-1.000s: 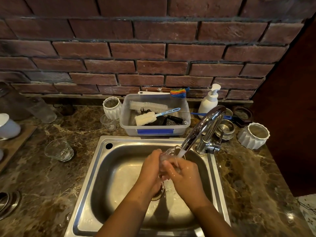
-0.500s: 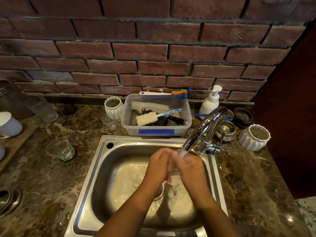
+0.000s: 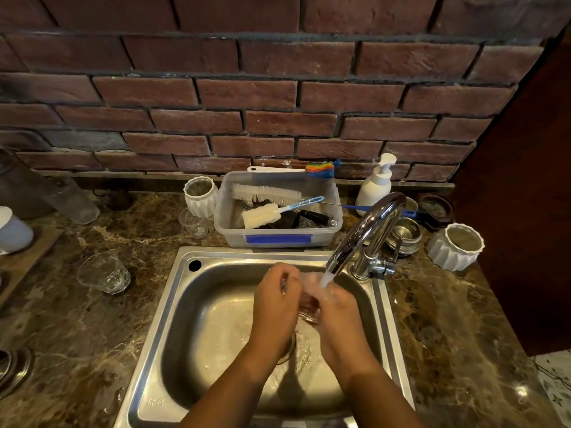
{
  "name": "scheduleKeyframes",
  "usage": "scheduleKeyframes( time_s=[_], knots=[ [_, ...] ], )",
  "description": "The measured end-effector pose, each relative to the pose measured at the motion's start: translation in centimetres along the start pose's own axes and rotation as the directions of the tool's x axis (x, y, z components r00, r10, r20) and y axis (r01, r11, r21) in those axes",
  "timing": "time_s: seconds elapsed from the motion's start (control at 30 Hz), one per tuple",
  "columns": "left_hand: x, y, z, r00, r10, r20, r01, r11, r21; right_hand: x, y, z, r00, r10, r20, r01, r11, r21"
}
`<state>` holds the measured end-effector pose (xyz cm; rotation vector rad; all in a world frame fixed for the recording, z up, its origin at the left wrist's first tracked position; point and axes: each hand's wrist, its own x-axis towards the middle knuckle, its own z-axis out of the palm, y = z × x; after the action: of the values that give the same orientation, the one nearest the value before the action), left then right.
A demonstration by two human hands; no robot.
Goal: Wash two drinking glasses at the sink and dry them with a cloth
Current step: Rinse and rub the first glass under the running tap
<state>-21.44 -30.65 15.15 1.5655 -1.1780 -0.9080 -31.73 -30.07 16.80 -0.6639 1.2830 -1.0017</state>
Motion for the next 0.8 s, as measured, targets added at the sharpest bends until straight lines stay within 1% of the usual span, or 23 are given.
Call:
scheduleKeyframes(
  time_s=[0.03,0.07,0.1,0.13,0.17,0.2,0.23,0.27,0.3,0.33,0.37,0.4,0.43,0.47,0.53,0.57,0.6,0.63,0.67,0.7,0.73,0.77,0.8],
  knots=[
    [-0.1,-0.2,-0.3,0.984,0.168,0.054,-0.172,0.980,0.101,0.2,0.0,-0.3,0.991,0.131,0.020,-0.132,0.978,0.159],
    [-0.2,-0.4,-0.5,0.945,0.294,0.142,-0.317,0.930,0.184,0.4,-0.1,-0.7,0.971,0.230,0.062,-0.238,0.937,0.256],
    [-0.3,-0.6,-0.7,0.907,0.358,0.221,-0.405,0.885,0.228,0.5,-0.1,-1.1,0.954,0.280,0.110,-0.301,0.907,0.295],
    [-0.3,-0.7,-0.8,0.888,0.372,0.269,-0.436,0.868,0.237,0.6,0.0,-1.4,0.947,0.288,0.140,-0.317,0.903,0.291],
    [-0.3,-0.7,-0.9,0.892,0.352,0.282,-0.417,0.882,0.218,0.7,0.2,-1.6,0.954,0.267,0.135,-0.294,0.917,0.269],
    [-0.3,-0.7,-0.9,0.913,0.306,0.270,-0.358,0.918,0.171,0.7,0.3,-1.7,0.972,0.216,0.096,-0.232,0.950,0.212],
    [-0.3,-0.7,-0.8,0.942,0.231,0.245,-0.262,0.960,0.103,0.6,0.3,-1.6,0.990,0.134,0.044,-0.139,0.983,0.116],
    [-0.3,-0.6,-0.5,0.967,0.123,0.222,-0.131,0.991,0.020,0.5,0.2,-1.4,1.000,0.029,0.010,-0.029,1.000,-0.010],
    [-0.2,-0.4,-0.1,0.979,-0.013,0.203,0.026,0.998,-0.063,0.3,0.2,-1.3,0.997,-0.078,0.012,0.079,0.986,-0.145],
    [-0.1,-0.1,0.3,0.966,-0.169,0.196,0.198,0.970,-0.143,0.1,0.1,-1.2,0.985,-0.169,0.043,0.175,0.948,-0.267],
    [0.1,0.3,0.5,0.925,-0.320,0.204,0.362,0.906,-0.219,-0.1,0.0,-1.1,0.964,-0.247,0.100,0.267,0.892,-0.365],
    [0.3,0.6,0.5,0.869,-0.446,0.217,0.492,0.829,-0.266,-0.2,-0.1,-1.1,0.931,-0.320,0.177,0.366,0.809,-0.460],
    [0.5,0.8,0.3,0.811,-0.536,0.235,0.585,0.755,-0.296,-0.2,-0.2,-1.2,0.884,-0.381,0.272,0.467,0.690,-0.552],
    [0.6,0.9,0.0,0.757,-0.594,0.270,0.653,0.683,-0.328,-0.2,-0.3,-1.3,0.830,-0.422,0.364,0.553,0.537,-0.637],
    [0.6,0.6,-0.9,0.654,-0.636,0.411,0.755,0.508,-0.415,-0.2,-0.7,-1.6,0.738,-0.425,0.525,0.655,0.262,-0.709],
    [0.4,0.6,-1.3,0.610,-0.627,0.484,0.787,0.410,-0.462,-0.2,-0.7,-1.8,0.715,-0.398,0.574,0.676,0.182,-0.714],
    [0.1,0.5,-1.5,0.588,-0.619,0.520,0.799,0.344,-0.494,-0.3,-0.6,-1.9,0.714,-0.376,0.590,0.678,0.162,-0.717],
    [0.1,0.4,-1.4,0.591,-0.622,0.514,0.792,0.327,-0.516,-0.6,-0.5,-1.8,0.734,-0.365,0.572,0.663,0.208,-0.719],
    [-0.1,0.3,-1.0,0.614,-0.638,0.464,0.771,0.361,-0.525,-0.8,-0.2,-1.7,0.771,-0.369,0.520,0.630,0.321,-0.707],
    [-0.1,0.1,-0.6,0.662,-0.650,0.374,0.728,0.439,-0.527,-1.0,0.2,-1.5,0.815,-0.380,0.438,0.578,0.473,-0.665],
    [-0.2,-0.1,-0.2,0.726,-0.634,0.266,0.665,0.550,-0.505,-1.1,0.6,-1.2,0.855,-0.389,0.342,0.517,0.619,-0.590],
    [-0.2,-0.1,0.2,0.804,-0.573,0.158,0.576,0.688,-0.442,-1.0,0.8,-0.9,0.895,-0.377,0.240,0.446,0.741,-0.502],
    [-0.3,-0.2,0.4,0.888,-0.454,0.074,0.450,0.824,-0.344,-0.9,1.0,-0.6,0.933,-0.328,0.148,0.360,0.841,-0.405]
  ],
)
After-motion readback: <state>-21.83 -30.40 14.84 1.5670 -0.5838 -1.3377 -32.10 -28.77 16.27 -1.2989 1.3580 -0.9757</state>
